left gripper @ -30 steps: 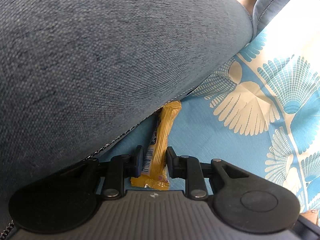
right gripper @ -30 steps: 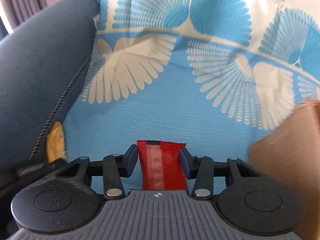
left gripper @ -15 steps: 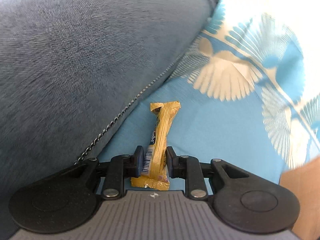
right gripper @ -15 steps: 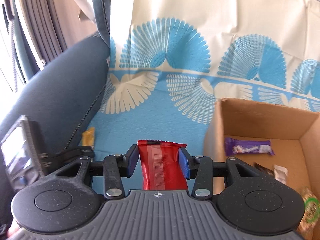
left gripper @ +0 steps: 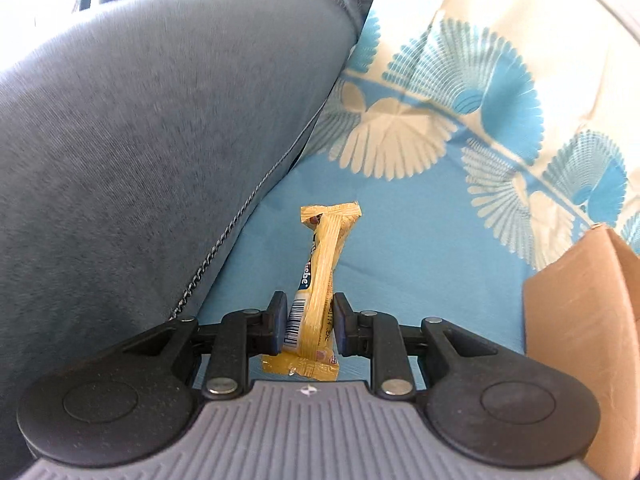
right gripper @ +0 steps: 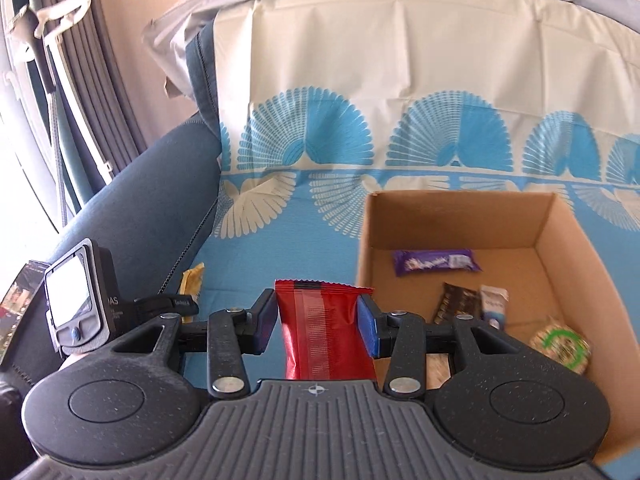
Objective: Organize snacks
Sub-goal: 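Lift the yellow bar toward the box with the left tool while the right carries the red packet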
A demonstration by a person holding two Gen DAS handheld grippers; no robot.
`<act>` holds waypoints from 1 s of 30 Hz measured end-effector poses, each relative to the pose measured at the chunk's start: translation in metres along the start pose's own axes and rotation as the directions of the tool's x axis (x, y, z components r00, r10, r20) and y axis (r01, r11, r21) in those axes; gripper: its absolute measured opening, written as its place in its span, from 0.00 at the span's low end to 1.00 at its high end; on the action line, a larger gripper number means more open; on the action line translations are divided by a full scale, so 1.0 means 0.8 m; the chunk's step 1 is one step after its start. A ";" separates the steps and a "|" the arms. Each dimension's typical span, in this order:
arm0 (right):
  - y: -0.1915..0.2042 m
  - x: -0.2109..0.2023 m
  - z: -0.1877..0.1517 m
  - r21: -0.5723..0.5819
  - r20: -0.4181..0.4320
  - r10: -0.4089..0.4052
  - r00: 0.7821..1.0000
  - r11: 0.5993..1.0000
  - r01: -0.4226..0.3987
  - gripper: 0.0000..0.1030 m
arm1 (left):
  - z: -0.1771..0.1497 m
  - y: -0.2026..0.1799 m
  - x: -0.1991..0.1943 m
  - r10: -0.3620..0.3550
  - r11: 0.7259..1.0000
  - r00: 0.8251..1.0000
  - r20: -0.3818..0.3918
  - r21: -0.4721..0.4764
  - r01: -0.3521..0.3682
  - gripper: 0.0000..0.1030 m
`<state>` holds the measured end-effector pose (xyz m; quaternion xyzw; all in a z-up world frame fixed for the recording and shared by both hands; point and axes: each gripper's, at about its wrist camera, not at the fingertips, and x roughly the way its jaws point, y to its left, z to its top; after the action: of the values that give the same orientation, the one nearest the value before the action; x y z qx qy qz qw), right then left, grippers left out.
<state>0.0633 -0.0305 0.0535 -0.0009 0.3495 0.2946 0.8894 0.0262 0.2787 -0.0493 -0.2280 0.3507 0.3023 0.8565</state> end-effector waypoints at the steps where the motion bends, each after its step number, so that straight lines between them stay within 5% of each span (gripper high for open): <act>1: -0.005 -0.009 -0.003 0.008 0.008 -0.005 1.000 1.000 0.005 0.43 | -0.001 0.000 -0.006 -0.014 1.000 1.000 0.012 0.001 0.014 0.25; 6: -0.042 -0.048 -0.016 0.060 0.055 -0.038 0.998 0.998 0.034 0.43 | -0.010 -0.005 -0.048 -0.127 0.992 0.988 0.088 0.028 0.125 0.25; 16: -0.132 -0.099 -0.054 0.180 0.159 -0.125 0.979 0.979 0.096 0.43 | -0.029 -0.010 -0.129 -0.380 0.925 0.911 0.159 0.075 0.373 0.25; 25: -0.178 -0.108 -0.060 0.194 0.261 -0.139 0.955 0.977 0.090 0.44 | -0.060 -0.008 -0.182 -0.478 0.878 0.870 0.124 0.086 0.470 0.25; 30: -0.187 -0.110 -0.064 0.203 0.275 -0.103 0.956 0.978 0.047 0.44 | -0.088 -0.023 -0.205 -0.498 0.864 0.861 0.106 0.141 0.483 0.25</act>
<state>0.0591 -0.2108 0.0387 0.1150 0.2449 0.2223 0.9367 -0.0877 0.1642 0.0296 -0.2409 0.2368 0.0694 0.9386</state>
